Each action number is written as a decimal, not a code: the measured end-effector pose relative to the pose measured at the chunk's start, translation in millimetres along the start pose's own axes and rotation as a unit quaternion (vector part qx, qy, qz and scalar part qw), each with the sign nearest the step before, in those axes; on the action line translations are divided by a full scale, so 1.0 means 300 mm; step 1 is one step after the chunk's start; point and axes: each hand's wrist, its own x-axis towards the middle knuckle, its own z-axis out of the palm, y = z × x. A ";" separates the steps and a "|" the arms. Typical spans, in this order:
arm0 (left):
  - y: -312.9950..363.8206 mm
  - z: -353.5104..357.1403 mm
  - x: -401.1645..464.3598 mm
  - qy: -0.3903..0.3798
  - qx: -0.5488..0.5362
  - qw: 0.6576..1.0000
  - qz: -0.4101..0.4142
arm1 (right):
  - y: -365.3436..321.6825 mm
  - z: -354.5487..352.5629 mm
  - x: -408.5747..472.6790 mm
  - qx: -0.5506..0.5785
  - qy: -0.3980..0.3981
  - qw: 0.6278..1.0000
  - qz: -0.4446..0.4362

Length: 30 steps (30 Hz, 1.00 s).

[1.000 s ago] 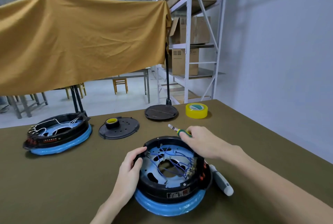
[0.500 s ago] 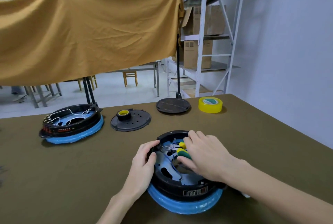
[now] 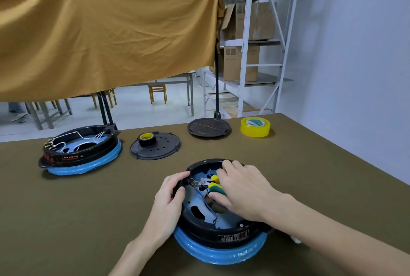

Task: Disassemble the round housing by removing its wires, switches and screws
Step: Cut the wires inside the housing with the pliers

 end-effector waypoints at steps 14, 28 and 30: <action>0.001 0.002 -0.001 -0.001 0.000 1.000 0.001 | 0.009 -0.025 0.025 -0.012 -0.013 1.000 -0.013; -0.004 0.003 0.002 0.001 0.001 1.000 -0.001 | 0.029 -0.034 0.045 -0.036 -0.020 0.999 -0.016; -0.005 0.003 0.003 0.001 0.000 1.000 -0.002 | 0.027 -0.035 0.046 -0.032 -0.021 0.999 -0.017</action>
